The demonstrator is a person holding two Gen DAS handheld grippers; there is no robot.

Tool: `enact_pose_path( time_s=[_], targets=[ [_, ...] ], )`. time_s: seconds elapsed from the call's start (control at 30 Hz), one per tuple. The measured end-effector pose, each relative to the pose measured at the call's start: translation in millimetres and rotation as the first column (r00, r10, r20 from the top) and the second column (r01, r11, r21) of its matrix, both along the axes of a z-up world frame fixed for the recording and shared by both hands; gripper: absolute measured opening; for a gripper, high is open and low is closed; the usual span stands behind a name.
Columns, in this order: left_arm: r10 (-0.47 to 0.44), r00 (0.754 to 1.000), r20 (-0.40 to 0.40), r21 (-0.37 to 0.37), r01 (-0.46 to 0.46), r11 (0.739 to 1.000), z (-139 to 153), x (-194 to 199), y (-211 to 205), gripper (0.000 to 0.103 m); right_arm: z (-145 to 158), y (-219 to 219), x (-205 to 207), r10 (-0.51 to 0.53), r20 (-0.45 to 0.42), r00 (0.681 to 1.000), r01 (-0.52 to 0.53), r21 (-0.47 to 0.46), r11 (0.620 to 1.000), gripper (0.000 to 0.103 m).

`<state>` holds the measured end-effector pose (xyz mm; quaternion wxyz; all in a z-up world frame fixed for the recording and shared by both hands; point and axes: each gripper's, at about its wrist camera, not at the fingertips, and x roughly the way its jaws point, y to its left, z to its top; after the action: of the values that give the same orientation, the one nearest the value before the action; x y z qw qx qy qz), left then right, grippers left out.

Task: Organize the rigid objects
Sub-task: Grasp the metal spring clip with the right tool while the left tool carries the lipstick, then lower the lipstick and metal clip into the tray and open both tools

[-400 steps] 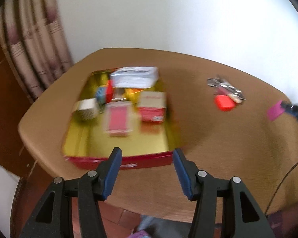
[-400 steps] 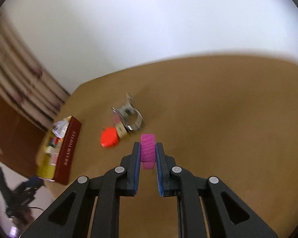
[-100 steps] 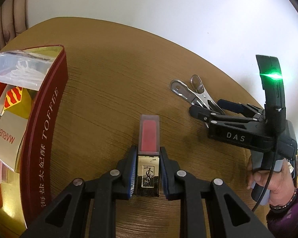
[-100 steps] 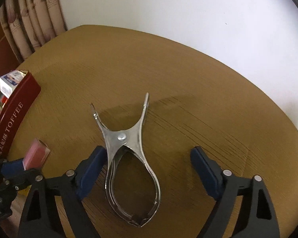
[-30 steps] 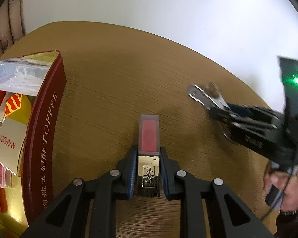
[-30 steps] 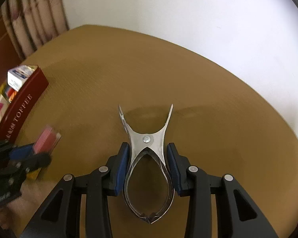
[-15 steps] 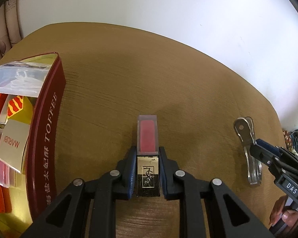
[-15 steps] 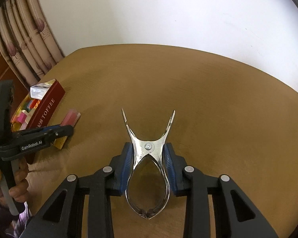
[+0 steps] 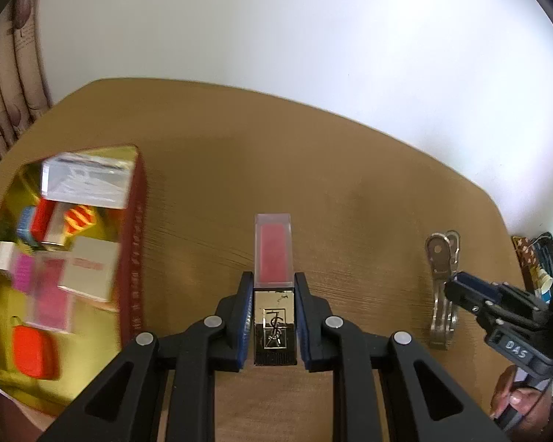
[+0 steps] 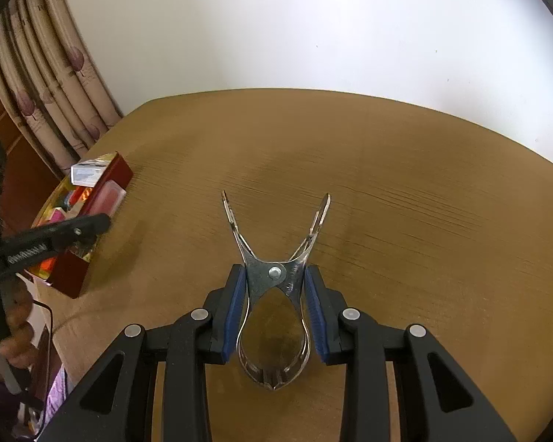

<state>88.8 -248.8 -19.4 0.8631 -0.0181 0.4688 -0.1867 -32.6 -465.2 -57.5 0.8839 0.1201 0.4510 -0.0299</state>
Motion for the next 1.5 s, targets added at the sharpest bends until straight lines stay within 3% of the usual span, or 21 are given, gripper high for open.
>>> enact_pose_path(
  time_s=[0.27, 0.53, 1.03, 1.13, 1.33, 1.5],
  targets=[
    [0.079, 0.996, 0.048, 0.050, -0.082, 0.995, 38.0, -6.4, 77.9, 0.020, 16.2, 16.1, -9.9, 0.015, 0.040, 0.999, -0.016, 0.031, 0.999, 0.030],
    [0.159, 0.986, 0.040, 0.129, -0.163, 0.978, 21.5, 1.7, 150.3, 0.020, 31.6, 51.3, -1.5, 0.081, 0.070, 0.994, -0.085, 0.057, 0.995, 0.030],
    [0.068, 0.996, -0.061, 0.104, -0.062, 0.993, -33.8, -1.1, 125.1, 0.021, 64.3, 121.7, 35.3, 0.215, 0.126, 0.968, -0.228, 0.100, 0.969, 0.030],
    [0.051, 0.995, -0.081, 0.058, -0.046, 0.997, -32.2, -1.9, 131.2, 0.021, 71.4, 137.0, 43.4, 0.240, 0.139, 0.961, -0.256, 0.109, 0.961, 0.030],
    [0.092, 0.995, -0.026, 0.045, -0.091, 0.995, -12.6, -14.6, 149.6, 0.028, 86.7, 174.4, 58.7, 0.303, 0.165, 0.939, -0.323, 0.112, 0.940, 0.030],
    [0.194, 0.980, 0.050, 0.131, -0.199, 0.971, -1.5, -36.8, 173.8, 0.028, 91.6, 215.1, 86.0, 0.373, 0.155, 0.915, -0.394, 0.143, 0.908, 0.030]
  ],
)
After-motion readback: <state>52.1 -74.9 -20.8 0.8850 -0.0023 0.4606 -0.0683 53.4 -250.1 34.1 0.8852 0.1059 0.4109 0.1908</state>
